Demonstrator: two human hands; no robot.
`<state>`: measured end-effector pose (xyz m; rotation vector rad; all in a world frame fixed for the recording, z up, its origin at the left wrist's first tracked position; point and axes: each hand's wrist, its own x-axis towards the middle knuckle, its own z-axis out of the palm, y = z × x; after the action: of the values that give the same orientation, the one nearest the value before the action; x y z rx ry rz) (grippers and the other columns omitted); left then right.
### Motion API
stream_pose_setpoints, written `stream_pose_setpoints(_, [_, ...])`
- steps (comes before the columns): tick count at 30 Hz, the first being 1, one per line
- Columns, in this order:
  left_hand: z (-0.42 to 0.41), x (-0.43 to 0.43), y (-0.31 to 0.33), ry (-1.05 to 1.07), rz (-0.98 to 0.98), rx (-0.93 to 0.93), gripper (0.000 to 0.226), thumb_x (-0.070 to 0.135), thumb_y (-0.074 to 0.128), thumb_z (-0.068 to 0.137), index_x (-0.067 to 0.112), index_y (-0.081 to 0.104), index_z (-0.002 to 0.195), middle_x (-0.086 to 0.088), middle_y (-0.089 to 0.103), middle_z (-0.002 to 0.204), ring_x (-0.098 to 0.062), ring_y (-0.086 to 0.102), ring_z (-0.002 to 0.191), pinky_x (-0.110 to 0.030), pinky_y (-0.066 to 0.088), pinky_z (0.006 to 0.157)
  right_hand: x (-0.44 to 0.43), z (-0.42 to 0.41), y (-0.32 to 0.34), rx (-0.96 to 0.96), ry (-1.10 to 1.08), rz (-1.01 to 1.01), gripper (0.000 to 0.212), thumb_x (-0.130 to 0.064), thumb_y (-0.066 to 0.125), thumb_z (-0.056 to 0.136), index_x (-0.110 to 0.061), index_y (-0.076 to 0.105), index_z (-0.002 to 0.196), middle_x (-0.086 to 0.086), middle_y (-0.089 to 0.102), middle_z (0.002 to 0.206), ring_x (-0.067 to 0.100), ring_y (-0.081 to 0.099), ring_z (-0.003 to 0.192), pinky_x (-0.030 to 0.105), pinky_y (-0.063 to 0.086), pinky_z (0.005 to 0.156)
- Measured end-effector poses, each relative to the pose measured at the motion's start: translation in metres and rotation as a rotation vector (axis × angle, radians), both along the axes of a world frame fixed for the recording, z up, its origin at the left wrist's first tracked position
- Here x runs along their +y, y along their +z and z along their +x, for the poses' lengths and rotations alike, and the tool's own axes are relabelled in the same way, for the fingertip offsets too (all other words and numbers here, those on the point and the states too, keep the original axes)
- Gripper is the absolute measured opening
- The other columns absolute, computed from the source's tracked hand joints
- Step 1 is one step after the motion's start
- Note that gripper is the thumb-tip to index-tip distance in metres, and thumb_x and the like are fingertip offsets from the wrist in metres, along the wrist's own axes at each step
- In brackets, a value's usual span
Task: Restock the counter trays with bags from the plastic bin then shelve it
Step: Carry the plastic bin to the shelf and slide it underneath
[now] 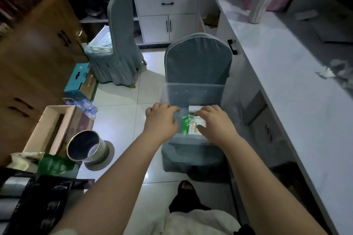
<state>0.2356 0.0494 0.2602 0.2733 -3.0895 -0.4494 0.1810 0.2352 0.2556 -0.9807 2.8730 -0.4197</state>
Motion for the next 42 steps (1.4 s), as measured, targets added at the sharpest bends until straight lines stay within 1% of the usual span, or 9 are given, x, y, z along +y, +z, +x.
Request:
stream_pose_setpoints(5, [-0.095, -0.014, 0.002, -0.048, 0.017, 0.042, 0.039, 0.029, 0.054, 0.086, 0.034, 0.055, 0.125, 0.003, 0.056, 0.123, -0.023, 0.044, 0.116, -0.041, 0.034, 0.095, -0.025, -0.103, 0.011, -0.040, -0.031, -0.007, 0.046, -0.026, 0.063, 0.084, -0.023, 0.053, 0.128, 0.003, 0.055, 0.127, 0.028, 0.042, 0.120, 0.042, 0.040, 0.095])
stream_pose_setpoints(10, [-0.164, -0.026, -0.021, -0.113, 0.049, -0.004, 0.039, 0.026, 0.056, 0.085, 0.032, 0.057, 0.123, 0.003, 0.055, 0.123, -0.022, 0.043, 0.118, -0.040, 0.034, 0.094, -0.032, -0.152, -0.002, -0.040, -0.119, -0.093, 0.039, -0.022, 0.065, 0.083, -0.020, 0.059, 0.122, 0.002, 0.060, 0.120, 0.028, 0.048, 0.114, 0.041, 0.043, 0.091])
stream_pose_setpoints(14, [-0.239, -0.028, -0.037, -0.278, 0.055, -0.049, 0.040, 0.025, 0.056, 0.083, 0.032, 0.058, 0.122, 0.003, 0.055, 0.123, -0.023, 0.043, 0.117, -0.038, 0.032, 0.094, -0.023, -0.176, -0.031, -0.054, -0.288, -0.048, 0.033, -0.022, 0.062, 0.084, -0.019, 0.062, 0.117, 0.003, 0.061, 0.119, 0.029, 0.049, 0.112, 0.040, 0.044, 0.088])
stream_pose_setpoints(20, [-0.324, -0.031, -0.063, -0.626, 0.049, -0.163, 0.041, 0.024, 0.055, 0.083, 0.030, 0.057, 0.123, 0.001, 0.054, 0.123, -0.024, 0.043, 0.116, -0.040, 0.032, 0.094, -0.040, -0.195, -0.062, -0.134, -0.698, -0.082, 0.037, -0.023, 0.061, 0.083, -0.019, 0.060, 0.120, 0.003, 0.059, 0.122, 0.029, 0.047, 0.114, 0.039, 0.042, 0.090])
stream_pose_setpoints(24, [-0.342, -0.045, -0.083, -0.862, 0.022, -0.229, 0.040, 0.027, 0.056, 0.083, 0.030, 0.058, 0.123, 0.001, 0.055, 0.122, -0.026, 0.045, 0.116, -0.041, 0.035, 0.093, -0.066, -0.186, -0.075, -0.204, -0.946, -0.117, 0.039, -0.021, 0.060, 0.083, -0.019, 0.058, 0.122, 0.005, 0.057, 0.123, 0.030, 0.046, 0.114, 0.040, 0.042, 0.091])
stream_pose_setpoints(27, [-0.349, -0.056, -0.092, -0.950, -0.012, -0.268, 0.039, 0.025, 0.056, 0.084, 0.029, 0.058, 0.123, -0.001, 0.055, 0.123, -0.027, 0.045, 0.116, -0.041, 0.038, 0.092, -0.086, -0.168, -0.081, -0.256, -1.081, -0.148, 0.040, -0.022, 0.060, 0.086, -0.020, 0.056, 0.125, 0.004, 0.054, 0.126, 0.029, 0.043, 0.118, 0.041, 0.041, 0.093])
stream_pose_setpoints(32, [-0.336, -0.060, -0.102, -1.089, 0.036, -0.341, 0.039, 0.023, 0.054, 0.084, 0.027, 0.057, 0.123, -0.002, 0.056, 0.122, -0.028, 0.047, 0.114, -0.042, 0.040, 0.091, -0.112, -0.128, -0.087, -0.295, -1.241, -0.270, 0.045, -0.023, 0.065, 0.084, -0.019, 0.055, 0.127, 0.002, 0.053, 0.128, 0.025, 0.041, 0.120, 0.036, 0.038, 0.099])
stream_pose_setpoints(39, [-0.309, -0.050, -0.105, -1.100, 0.047, -0.373, 0.041, 0.023, 0.055, 0.084, 0.028, 0.057, 0.125, 0.000, 0.053, 0.126, -0.026, 0.043, 0.117, -0.044, 0.038, 0.095, -0.128, -0.082, -0.100, -0.327, -1.385, -0.573, 0.040, -0.021, 0.064, 0.086, -0.022, 0.056, 0.125, -0.002, 0.054, 0.126, 0.018, 0.039, 0.122, 0.024, 0.030, 0.096])
stream_pose_setpoints(42, [-0.302, -0.053, -0.107, -1.065, 0.064, -0.373, 0.040, 0.023, 0.056, 0.085, 0.028, 0.057, 0.124, -0.001, 0.054, 0.127, -0.027, 0.043, 0.117, -0.043, 0.039, 0.094, -0.137, -0.070, -0.113, -0.341, -1.427, -0.654, 0.042, -0.022, 0.064, 0.086, -0.024, 0.054, 0.127, -0.002, 0.052, 0.129, 0.018, 0.038, 0.125, 0.027, 0.031, 0.098])
